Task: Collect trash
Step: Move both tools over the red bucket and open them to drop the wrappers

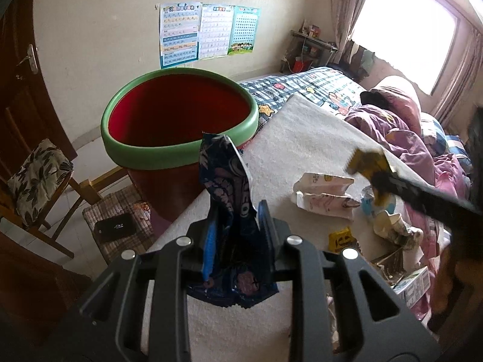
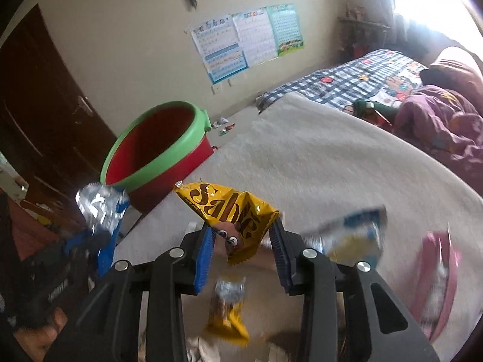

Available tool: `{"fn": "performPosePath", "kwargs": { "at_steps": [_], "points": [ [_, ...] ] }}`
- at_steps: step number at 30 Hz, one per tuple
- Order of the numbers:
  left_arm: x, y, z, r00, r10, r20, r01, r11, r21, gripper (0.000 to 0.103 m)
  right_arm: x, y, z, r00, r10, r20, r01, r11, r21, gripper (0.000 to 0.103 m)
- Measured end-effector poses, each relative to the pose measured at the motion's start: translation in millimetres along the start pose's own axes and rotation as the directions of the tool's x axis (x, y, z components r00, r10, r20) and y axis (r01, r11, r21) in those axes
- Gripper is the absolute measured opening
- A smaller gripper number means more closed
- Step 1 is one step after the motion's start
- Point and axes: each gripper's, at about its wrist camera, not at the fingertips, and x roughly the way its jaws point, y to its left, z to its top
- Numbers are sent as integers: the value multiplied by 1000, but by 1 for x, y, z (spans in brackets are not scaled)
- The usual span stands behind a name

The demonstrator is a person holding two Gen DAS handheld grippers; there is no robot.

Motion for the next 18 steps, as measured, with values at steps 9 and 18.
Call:
{"fn": "performPosePath", "kwargs": {
  "at_steps": [9,18],
  "points": [
    [5,16,9,1000,-17,23,17,1000,-3,25,-7,19,-13,999,-33,11,33,999,9,35],
    [5,45,36,998,-11,62,11,1000,6,25,7,51,5,999,-21,27,21,1000,-18,35]
  ]
}}
